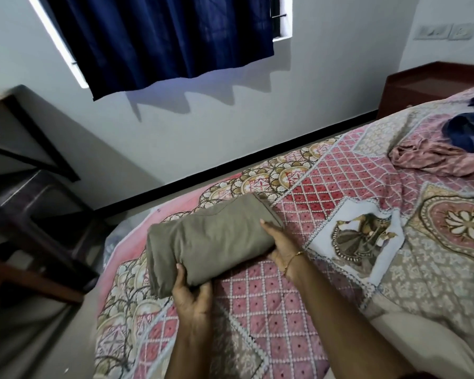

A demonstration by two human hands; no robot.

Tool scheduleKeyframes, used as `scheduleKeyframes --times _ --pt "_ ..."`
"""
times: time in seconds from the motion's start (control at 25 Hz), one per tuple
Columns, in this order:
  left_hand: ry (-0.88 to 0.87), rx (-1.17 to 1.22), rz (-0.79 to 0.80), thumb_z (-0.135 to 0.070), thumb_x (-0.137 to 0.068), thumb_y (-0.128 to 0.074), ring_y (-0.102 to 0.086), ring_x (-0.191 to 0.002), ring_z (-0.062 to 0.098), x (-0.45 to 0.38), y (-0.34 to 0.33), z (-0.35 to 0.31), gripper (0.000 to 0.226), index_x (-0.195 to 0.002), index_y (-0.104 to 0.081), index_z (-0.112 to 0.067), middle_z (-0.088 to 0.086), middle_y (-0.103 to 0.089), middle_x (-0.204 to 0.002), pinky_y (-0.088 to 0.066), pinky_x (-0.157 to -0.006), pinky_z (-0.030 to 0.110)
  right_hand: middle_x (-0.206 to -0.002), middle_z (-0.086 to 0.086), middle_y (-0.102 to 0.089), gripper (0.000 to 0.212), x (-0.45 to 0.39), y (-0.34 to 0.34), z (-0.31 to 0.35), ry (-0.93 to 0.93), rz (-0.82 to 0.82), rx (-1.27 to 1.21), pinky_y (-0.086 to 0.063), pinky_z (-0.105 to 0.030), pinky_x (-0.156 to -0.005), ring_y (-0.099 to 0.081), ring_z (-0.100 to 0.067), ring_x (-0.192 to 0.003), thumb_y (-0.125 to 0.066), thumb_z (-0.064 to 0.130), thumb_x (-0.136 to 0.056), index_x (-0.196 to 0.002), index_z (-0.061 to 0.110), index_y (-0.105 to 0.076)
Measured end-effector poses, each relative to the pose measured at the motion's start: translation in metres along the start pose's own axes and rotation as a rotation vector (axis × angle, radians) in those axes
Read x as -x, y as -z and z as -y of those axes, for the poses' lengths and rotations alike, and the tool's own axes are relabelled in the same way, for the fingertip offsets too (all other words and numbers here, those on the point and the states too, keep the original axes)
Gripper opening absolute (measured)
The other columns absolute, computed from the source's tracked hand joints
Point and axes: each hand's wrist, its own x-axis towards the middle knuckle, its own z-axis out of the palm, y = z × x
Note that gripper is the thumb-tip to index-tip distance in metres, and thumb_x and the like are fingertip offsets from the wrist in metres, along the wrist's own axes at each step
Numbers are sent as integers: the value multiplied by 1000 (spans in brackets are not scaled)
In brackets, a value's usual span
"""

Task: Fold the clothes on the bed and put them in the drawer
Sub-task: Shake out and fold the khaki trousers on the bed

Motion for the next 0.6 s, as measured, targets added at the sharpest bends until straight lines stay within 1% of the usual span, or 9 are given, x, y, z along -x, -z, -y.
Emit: scheduleKeyframes --times 0.08,0.2,0.32,0.4,0.44,0.48,0.52,0.56,0.6 --pt "42 139 32 -8 -10 -96 -69 -84 10 -5 -2 -2 98 -103 -67 -15 0 -74 -91 -50 -93 32 -113 -11 -65 54 -2 -7 -20 49 -87 -134 -53 -31 -72 -62 -23 -101 -77 21 -66 -115 9 -60" --pt "-25 164 103 -10 -14 -97 -69 -92 13 -4 -4 -17 83 -93 -74 -11 3 -73 -99 -51 -92 36 -101 -6 -63 32 1 -23 -33 45 -58 -242 -51 -30 -57 -60 -19 -88 -65 3 -81 -110 13 -54" --pt "-31 146 82 -10 -17 -97 -67 -99 15 1 8 -26 80 -93 -75 -11 3 -71 -106 -47 -97 38 -98 -7 -61 24 2 -31 -43 -2 21 -93 -50 -39 -69 -60 -20 -85 -58 -7 -85 -99 11 -50" --pt "-22 107 -9 -11 -9 -96 -71 -86 17 8 14 -30 85 -91 -75 -13 4 -74 -96 -48 -90 38 -113 -13 -62 27 1 -28 -50 -13 2 62 -48 -45 -82 -61 -29 -101 -58 -6 -85 -109 6 -51" --pt "6 78 -64 -14 -11 -97 -71 -83 18 11 10 -31 90 -98 -71 -14 4 -73 -92 -50 -88 39 -118 -14 -60 29 1 -26 -51 -13 -17 108 -48 -45 -85 -59 -30 -106 -60 -5 -85 -111 5 -52" --pt "59 17 -128 -20 -24 -96 -70 -84 20 16 3 -32 87 -106 -67 -15 6 -72 -92 -50 -91 39 -118 -13 -60 25 1 -24 -50 -3 -31 142 -48 -42 -84 -59 -29 -105 -62 -3 -84 -106 7 -53" --pt "142 -43 -214 -29 -46 -91 -65 -89 22 17 -7 -33 71 -109 -63 -16 8 -68 -93 -47 -96 38 -116 -12 -61 22 2 -22 -46 15 -43 169 -49 -39 -80 -59 -25 -101 -65 0 -83 -98 11 -53" --pt "240 -82 -309 -40 -65 -79 -60 -95 24 18 -18 -32 54 -110 -60 -16 10 -63 -95 -43 -101 37 -115 -11 -61 22 2 -20 -40 29 -55 194 -50 -37 -77 -59 -23 -97 -67 3 -82 -93 14 -52" --pt "303 -103 -373 -50 -76 -67 -55 -104 25 18 -27 -31 50 -111 -57 -16 11 -60 -98 -41 -101 36 -117 -12 -61 24 2 -16 -34 39 -66 204 -50 -37 -74 -59 -23 -97 -69 5 -81 -95 15 -51"
